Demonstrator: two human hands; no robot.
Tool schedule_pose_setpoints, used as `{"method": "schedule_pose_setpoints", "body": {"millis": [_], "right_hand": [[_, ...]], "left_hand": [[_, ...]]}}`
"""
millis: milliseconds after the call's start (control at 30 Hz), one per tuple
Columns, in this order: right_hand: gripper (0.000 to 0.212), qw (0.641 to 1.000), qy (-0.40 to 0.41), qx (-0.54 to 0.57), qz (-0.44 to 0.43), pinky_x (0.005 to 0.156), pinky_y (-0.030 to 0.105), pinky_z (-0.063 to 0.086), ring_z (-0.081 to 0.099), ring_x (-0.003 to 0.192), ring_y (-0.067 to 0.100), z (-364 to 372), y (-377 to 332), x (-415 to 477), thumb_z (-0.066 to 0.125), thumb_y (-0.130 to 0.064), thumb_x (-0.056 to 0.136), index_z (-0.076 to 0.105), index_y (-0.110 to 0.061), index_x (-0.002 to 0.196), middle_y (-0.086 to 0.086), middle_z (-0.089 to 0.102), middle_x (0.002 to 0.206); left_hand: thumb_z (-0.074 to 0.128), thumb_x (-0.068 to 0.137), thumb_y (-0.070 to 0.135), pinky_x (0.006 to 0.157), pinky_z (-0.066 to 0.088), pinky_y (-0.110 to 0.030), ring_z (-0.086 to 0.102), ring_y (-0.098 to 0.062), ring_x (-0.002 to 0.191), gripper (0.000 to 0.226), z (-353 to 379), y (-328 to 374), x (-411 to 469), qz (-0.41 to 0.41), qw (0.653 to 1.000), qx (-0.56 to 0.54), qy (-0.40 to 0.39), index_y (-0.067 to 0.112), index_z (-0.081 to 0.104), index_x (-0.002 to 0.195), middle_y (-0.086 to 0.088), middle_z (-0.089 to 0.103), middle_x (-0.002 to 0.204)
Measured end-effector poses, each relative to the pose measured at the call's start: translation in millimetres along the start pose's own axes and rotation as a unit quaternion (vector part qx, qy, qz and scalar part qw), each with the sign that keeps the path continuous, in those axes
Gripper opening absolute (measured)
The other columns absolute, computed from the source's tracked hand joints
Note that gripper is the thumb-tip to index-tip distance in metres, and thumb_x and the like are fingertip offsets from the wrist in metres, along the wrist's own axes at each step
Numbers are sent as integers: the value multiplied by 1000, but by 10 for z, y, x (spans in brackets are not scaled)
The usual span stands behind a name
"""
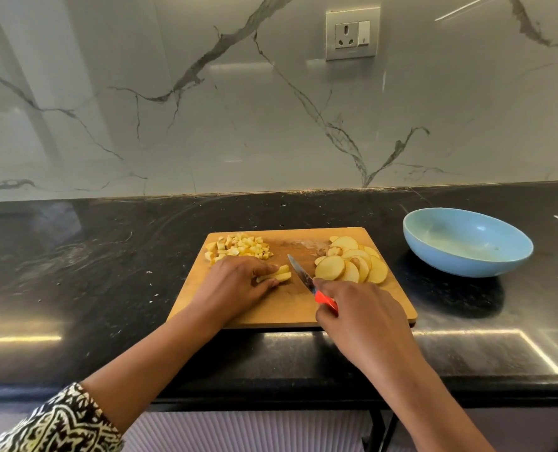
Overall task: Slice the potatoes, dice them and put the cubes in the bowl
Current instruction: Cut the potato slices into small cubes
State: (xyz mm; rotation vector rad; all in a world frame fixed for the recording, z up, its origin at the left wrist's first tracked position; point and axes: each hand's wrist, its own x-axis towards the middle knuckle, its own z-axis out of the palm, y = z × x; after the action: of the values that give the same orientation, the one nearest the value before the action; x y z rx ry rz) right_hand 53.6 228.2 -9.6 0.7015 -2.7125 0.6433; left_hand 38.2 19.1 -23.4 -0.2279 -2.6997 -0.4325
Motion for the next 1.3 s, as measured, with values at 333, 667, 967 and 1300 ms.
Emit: {"method": "schedule_pose_setpoints", "body": {"millis": [333,667,967,1300], "right_hand": [[44,1000,0,-2,-3,68,22,47,58,84,7,-21,-36,-38,46,-37,96,42,-39,140,-14,66,100],[42,996,-45,-55,-45,72,25,51,57,83,8,-112,-178,33,47,-32,97,44,-36,139,-10,65,103],[19,987,-80,-122,-66,66,27,46,55,80,16,45,-316,190,46,-19,98,59,-19,113,-3,56,88],[32,993,-61,-92,-37,62,26,47,59,79,12,10,-221,135,47,-30,96,56,-30,127,-6,64,92]], "left_hand": [[64,86,40,81,52,-22,63,-4,88,33,-21,-15,-31,4,1000,-2,19,24,68,115,5,71,107],[66,87,35,86,54,-35,67,-13,92,31,-12,-56,27,37,999,5,1,18,70,112,0,72,105],[71,83,34,81,57,-35,70,-17,87,28,22,-65,32,48,998,3,28,16,74,105,-2,73,101],[67,85,39,86,51,-25,64,-6,94,34,1,-73,-30,-35,999,-27,13,27,67,116,6,71,108]]}}
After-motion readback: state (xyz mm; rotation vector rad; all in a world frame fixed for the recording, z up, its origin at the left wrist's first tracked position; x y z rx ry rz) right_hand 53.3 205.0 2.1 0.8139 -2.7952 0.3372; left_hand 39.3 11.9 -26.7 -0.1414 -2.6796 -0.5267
